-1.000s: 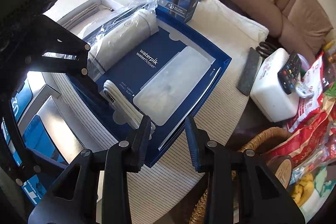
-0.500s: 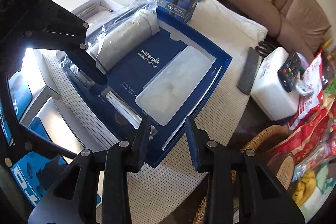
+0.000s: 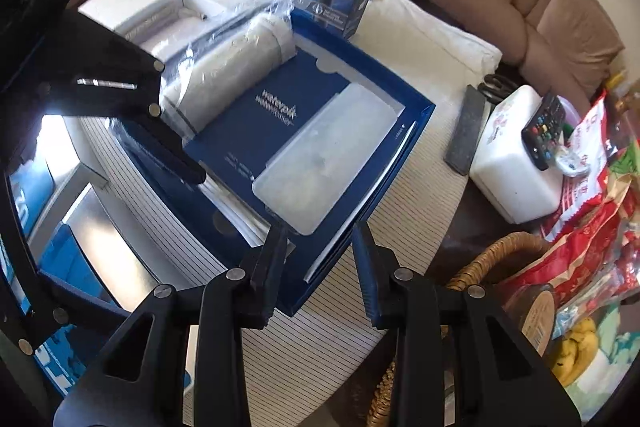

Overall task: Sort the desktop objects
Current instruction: 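Press the cable further down into the slot with the right tool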

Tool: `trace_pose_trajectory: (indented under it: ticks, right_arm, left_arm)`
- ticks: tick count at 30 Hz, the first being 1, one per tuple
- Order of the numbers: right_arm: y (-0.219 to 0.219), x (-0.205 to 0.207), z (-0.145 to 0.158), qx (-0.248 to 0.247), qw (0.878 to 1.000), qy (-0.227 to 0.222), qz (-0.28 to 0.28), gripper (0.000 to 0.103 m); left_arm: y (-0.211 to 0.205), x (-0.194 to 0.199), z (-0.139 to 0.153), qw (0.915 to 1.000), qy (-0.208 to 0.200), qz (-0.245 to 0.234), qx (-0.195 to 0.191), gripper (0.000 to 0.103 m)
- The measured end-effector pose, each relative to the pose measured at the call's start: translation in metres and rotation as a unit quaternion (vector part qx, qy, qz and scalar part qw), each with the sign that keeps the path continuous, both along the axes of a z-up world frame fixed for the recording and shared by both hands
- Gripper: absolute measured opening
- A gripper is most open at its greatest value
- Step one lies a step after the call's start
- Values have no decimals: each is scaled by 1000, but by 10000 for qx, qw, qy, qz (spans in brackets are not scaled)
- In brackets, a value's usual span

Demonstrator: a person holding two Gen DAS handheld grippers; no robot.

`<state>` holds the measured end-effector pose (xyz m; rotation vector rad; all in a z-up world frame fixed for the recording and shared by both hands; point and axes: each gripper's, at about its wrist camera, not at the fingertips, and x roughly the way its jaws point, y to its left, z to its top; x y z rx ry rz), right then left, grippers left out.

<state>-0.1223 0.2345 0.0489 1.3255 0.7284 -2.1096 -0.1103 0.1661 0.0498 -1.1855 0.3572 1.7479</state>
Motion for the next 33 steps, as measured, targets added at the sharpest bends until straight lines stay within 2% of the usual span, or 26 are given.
trace_pose_trajectory:
  ticks: [2, 8, 15, 17, 19, 23, 29, 33]
  right_arm:
    - [2, 0, 5, -294, 9995, -115, -49, 32]
    - [-15, 7, -11, 325, 9994, -16, 136, 32]
    - [-31, 13, -18, 911, 9950, 180, 355, 32]
    - [-24, 9, -10, 696, 9973, 36, 244, 31]
    - [-7, 2, 4, 280, 9996, -59, -33, 31]
    - [19, -6, 24, -340, 9985, -245, -355, 31]
    - [-5, -3, 3, 719, 9974, 59, -43, 31]
    - [-19, -1, -9, 921, 9956, 126, 83, 31]
  left_arm:
    - [-8, 5, 6, 9998, 29, 28, 185, 84]
    - [-26, 11, 8, 9981, -5, 175, 584, 84]
    - [-31, 11, 6, 9973, -47, 259, 681, 84]
    - [-32, 11, 7, 9972, -59, 241, 700, 84]
    - [-31, 12, 7, 9978, -40, 201, 633, 84]
    - [-32, 14, 8, 9975, -25, 182, 675, 84]
    - [-33, 17, 8, 9973, -14, 210, 702, 84]
    - [-35, 19, 10, 9970, -5, 194, 743, 84]
